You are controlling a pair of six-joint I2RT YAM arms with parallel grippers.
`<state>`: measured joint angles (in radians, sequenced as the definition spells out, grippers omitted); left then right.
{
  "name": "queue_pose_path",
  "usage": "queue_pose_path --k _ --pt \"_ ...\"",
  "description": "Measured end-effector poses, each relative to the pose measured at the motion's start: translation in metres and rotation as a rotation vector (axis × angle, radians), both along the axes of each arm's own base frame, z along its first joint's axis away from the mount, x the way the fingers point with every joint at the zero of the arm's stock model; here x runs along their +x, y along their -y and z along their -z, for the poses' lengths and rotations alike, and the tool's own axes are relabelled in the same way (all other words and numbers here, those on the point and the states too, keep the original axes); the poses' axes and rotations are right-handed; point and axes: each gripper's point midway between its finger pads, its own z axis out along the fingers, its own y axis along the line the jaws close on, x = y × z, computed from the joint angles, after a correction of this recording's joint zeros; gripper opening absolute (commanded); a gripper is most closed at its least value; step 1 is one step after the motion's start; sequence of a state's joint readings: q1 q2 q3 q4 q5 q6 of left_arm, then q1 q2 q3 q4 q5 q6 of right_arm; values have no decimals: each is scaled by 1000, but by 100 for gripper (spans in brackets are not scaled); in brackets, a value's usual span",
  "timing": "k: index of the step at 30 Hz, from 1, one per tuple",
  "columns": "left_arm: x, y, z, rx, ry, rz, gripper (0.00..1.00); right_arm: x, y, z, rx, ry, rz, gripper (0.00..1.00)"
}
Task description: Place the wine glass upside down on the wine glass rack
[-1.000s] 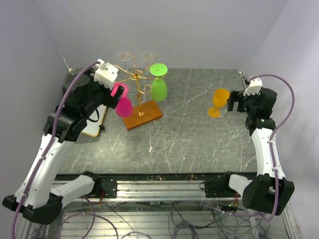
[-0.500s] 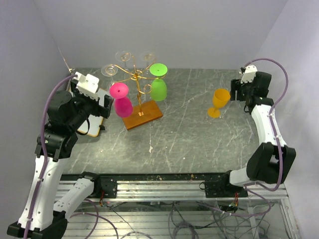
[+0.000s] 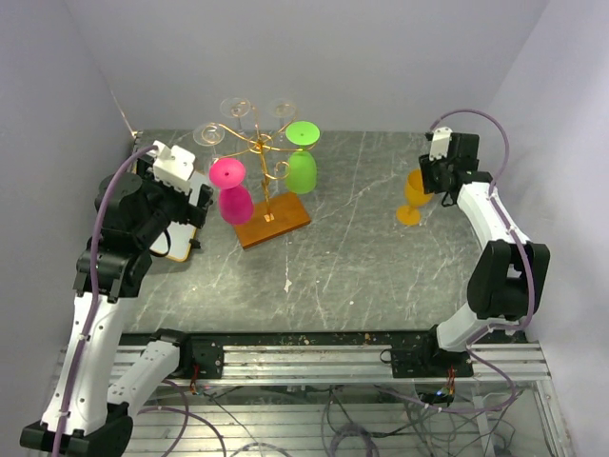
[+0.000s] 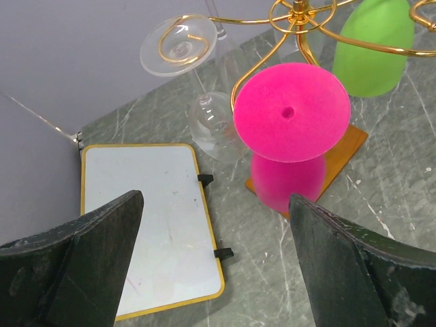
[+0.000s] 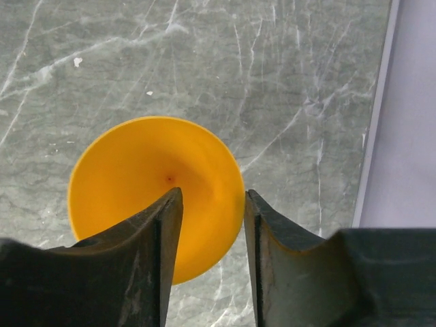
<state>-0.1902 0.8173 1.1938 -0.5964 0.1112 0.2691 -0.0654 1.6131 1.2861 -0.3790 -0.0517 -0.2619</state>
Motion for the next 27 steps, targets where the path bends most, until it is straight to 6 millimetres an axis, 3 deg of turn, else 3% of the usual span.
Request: queue_pose_path --k 16,21,27 --pt "4 -3 23 17 -52 -8 97 3 3 1 -35 9 19 1" --pt "3 -6 29 19 -59 -23 99 -7 2 -5 -29 33 22 0" --pt "5 -19 38 23 -77 -92 99 -22 0 -30 -12 96 9 0"
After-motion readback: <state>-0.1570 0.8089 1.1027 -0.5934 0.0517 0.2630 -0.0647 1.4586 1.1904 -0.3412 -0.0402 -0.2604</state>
